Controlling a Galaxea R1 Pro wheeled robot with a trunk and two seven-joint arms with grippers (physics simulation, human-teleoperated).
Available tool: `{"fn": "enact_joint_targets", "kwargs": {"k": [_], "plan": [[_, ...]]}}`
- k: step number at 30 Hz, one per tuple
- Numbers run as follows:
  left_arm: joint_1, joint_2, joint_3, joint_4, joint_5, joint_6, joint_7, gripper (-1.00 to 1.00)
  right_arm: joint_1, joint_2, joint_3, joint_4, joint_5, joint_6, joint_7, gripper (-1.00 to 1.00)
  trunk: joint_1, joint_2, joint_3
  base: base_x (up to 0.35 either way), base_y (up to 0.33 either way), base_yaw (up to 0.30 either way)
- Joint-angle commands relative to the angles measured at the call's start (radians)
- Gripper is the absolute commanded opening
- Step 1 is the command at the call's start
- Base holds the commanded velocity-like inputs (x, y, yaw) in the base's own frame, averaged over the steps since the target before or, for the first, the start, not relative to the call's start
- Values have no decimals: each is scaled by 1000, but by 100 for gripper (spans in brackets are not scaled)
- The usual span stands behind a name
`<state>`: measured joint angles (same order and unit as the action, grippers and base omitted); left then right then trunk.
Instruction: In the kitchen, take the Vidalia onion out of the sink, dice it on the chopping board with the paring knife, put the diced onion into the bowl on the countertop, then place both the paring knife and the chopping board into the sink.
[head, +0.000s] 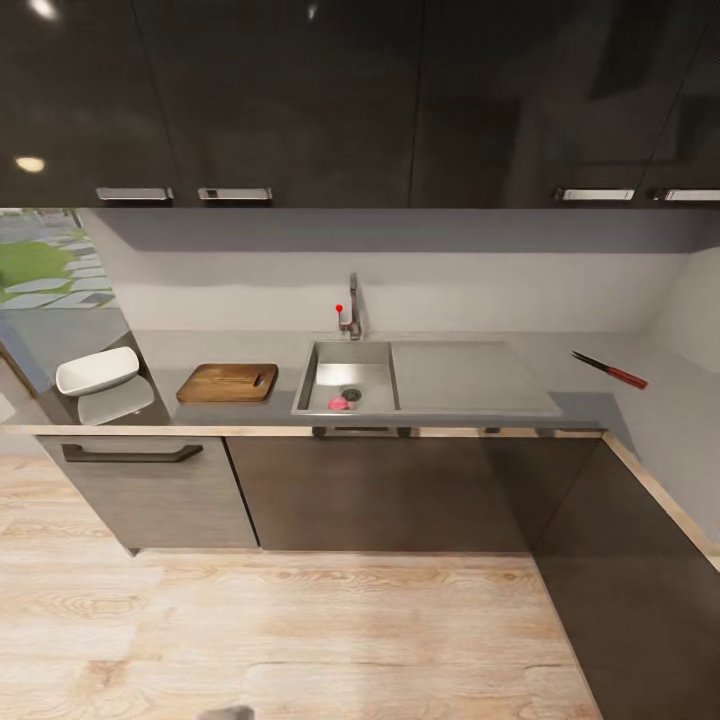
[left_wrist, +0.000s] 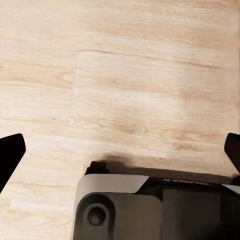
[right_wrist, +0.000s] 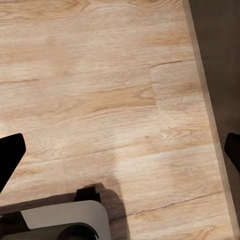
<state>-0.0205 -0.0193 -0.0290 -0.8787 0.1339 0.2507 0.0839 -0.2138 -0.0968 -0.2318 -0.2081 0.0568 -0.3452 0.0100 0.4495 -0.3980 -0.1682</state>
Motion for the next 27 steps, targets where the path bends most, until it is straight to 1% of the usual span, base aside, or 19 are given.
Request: {"fn": "enact_joint_targets", "kwargs": {"k": [1, 2, 3, 6, 7, 8, 11, 13, 14, 15, 18, 19, 20, 24, 25, 27], "plan": [[-4, -2, -3, -19, 10, 16, 8, 100, -1, 0, -6, 1, 6, -4, 1, 100, 1, -2, -2, 0, 0, 0], [-14, -7, -4, -43, 10, 36, 8, 100, -1, 0, -6, 1, 6, -3, 1, 100, 1, -2, -2, 0, 0, 0], [-20, -10, -4, -52, 10, 45, 8, 100, -1, 0, -6, 1, 6, -3, 1, 100, 1, -2, -2, 0, 0, 0], [-57, -28, -4, -77, 10, 95, 8, 100, -1, 0, -6, 1, 6, -4, 0, 100, 1, -2, -2, 0, 0, 0], [-81, -38, -5, -83, 10, 124, 8, 100, -1, 0, -6, 1, 6, -3, 0, 100, 1, -2, -2, 0, 0, 0], [-97, -41, -6, -85, 10, 139, 8, 100, -1, 0, -6, 1, 6, -4, 1, 100, 1, -2, -2, 0, 0, 0], [-130, -46, -17, -87, 10, 155, 8, 100, -1, 0, -6, 1, 6, -4, 1, 100, 1, -2, -2, 0, 0, 0], [-153, -48, -38, -88, 10, 161, 8, 100, -1, 0, -5, 1, 6, -4, 1, 100, 1, -2, -2, 0, 0, 0], [-192, -50, -62, -91, 10, 166, 9, 100, -1, 0, -5, 1, 6, -3, 1, 100, 1, -2, -2, 0, 0, 0], [-199, -52, -64, -91, 10, 167, 9, 100, -1, 0, -5, 1, 6, -3, 1, 100, 1, -2, -2, 0, 0, 0], [-246, -68, -71, -93, 10, 169, 10, 100, -1, 0, -5, 1, 6, -3, 1, 100, 1, -2, -2, 0, 0, 0], [-272, -75, -73, -93, 10, 177, 10, 100, -1, 0, -5, 1, 6, -3, 1, 100, 1, -2, -2, 0, 0, 0], [-281, -77, -73, -93, 10, 186, 10, 100, -1, 0, -5, 1, 6, -3, 1, 100, 1, -2, -2, 0, 0, 0], [-346, -83, -74, -101, 10, 280, 10, 100, -1, 0, -5, 0, 6, -4, 1, 100, 1, -2, -2, 0, 0, 0], [-388, -87, -75, -113, 10, 329, 10, 100, -1, 1, -4, 0, 7, -5, 1, 100, 1, -2, -2, 0, 0, 0], [-416, -92, -75, -126, 10, 347, 10, 100, -1, 1, -3, 0, 8, -6, 1, 100, 1, -2, -2, 0, 0, 0]]}}
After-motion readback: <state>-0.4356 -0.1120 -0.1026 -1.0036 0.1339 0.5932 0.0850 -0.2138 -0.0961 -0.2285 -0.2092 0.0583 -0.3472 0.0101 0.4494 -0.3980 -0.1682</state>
